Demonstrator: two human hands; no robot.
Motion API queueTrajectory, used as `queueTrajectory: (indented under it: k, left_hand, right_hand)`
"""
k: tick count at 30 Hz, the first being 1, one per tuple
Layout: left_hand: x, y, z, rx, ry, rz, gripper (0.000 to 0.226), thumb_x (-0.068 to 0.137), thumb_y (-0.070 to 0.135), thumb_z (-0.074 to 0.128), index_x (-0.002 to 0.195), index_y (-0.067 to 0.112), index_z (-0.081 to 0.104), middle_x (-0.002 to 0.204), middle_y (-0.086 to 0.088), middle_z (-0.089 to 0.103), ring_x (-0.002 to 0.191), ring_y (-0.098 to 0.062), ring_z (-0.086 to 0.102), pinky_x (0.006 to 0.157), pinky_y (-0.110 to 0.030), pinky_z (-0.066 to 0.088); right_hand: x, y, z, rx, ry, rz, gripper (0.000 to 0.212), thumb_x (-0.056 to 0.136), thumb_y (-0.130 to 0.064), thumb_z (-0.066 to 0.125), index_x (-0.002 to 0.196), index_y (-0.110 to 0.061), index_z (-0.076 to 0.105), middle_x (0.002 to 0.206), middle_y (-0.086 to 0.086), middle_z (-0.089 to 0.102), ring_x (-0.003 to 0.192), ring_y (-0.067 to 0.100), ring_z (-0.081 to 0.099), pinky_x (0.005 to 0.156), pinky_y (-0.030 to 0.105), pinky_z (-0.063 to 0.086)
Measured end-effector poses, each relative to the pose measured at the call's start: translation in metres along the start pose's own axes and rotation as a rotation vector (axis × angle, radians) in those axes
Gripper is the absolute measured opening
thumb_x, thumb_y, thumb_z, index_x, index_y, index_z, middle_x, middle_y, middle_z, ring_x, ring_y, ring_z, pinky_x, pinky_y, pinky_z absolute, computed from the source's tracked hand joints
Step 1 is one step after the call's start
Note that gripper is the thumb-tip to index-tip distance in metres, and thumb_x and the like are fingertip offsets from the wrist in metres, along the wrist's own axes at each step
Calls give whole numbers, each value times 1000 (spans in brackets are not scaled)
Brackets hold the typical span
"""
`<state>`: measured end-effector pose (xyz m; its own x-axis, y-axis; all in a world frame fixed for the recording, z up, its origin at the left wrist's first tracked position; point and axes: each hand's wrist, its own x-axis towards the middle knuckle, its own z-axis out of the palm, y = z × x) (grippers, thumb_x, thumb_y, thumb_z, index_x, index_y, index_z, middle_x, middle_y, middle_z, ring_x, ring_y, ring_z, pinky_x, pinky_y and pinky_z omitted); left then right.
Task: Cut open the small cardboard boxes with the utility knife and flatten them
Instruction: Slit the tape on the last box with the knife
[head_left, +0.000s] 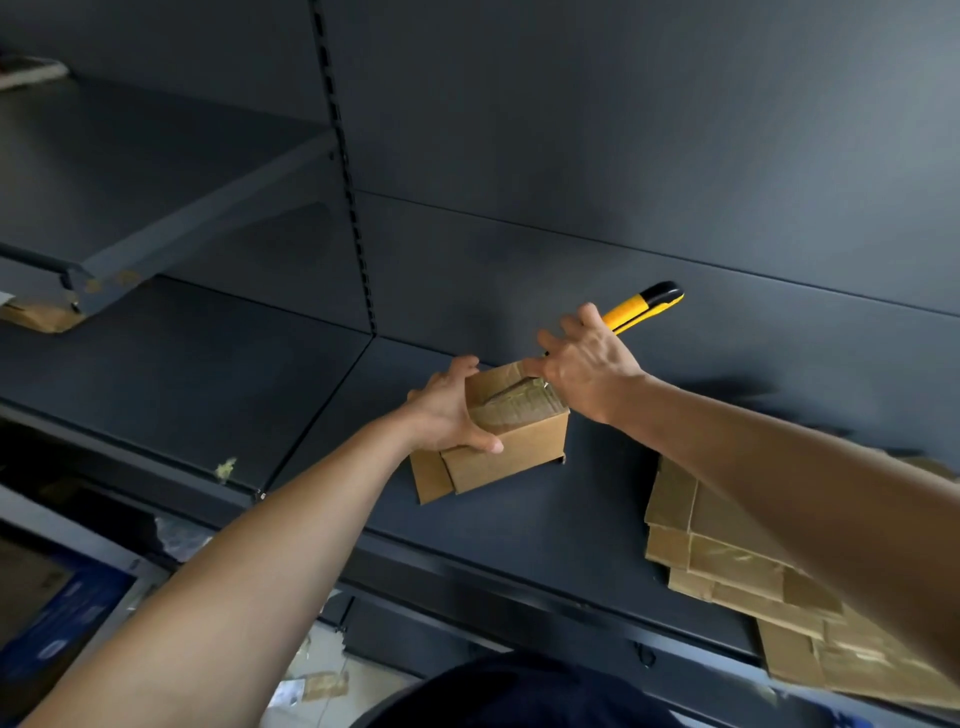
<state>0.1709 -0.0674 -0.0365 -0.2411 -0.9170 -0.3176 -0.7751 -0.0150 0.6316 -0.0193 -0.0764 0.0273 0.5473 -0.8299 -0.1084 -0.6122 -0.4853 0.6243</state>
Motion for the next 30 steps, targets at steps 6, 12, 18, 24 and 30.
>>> queueTrajectory:
  k: [6, 12, 18, 24, 30]
  left_hand:
    - [0, 1, 1, 16, 11, 30, 116, 54, 48, 84, 144, 35, 10, 152, 8, 25, 136, -24, 27, 109, -45, 28]
    - [0, 5, 4, 62, -8, 19, 117, 53, 50, 81, 143, 39, 8, 151, 4, 26, 135, -31, 27, 106, -45, 25]
    - [-2, 5, 1, 108, -18, -4, 110, 50, 56, 79, 135, 48, 10, 148, 1, 28, 129, -37, 30, 95, -45, 33]
    - [3, 15, -9, 206, -31, -5, 113, 44, 56, 77, 133, 50, 7, 146, 3, 30, 124, -36, 32, 95, -46, 35]
    - [6, 17, -21, 309, -55, 10, 107, 55, 39, 78, 137, 48, 10, 144, 3, 27, 121, -31, 35, 84, -37, 36]
  right_hand:
    - [-12, 13, 5, 1, -66, 71, 40, 97, -27, 42, 134, -41, 41, 118, -3, 49, 113, 26, 44, 99, 41, 25]
    - [-6, -6, -3, -88, -88, 16, 35, 94, -31, 49, 128, -39, 48, 118, -4, 49, 113, 26, 44, 100, 41, 24]
    - [-21, 15, 16, 78, -108, 151, 36, 96, -28, 43, 129, -40, 47, 124, -4, 48, 117, 25, 43, 97, 41, 27]
    - [-26, 14, 29, 250, -127, 261, 46, 90, -15, 46, 128, -41, 47, 120, -1, 49, 112, 25, 47, 94, 42, 26]
    - [-33, 16, 37, 326, -104, 276, 50, 88, -11, 46, 131, -37, 47, 121, 1, 48, 111, 25, 47, 92, 43, 29]
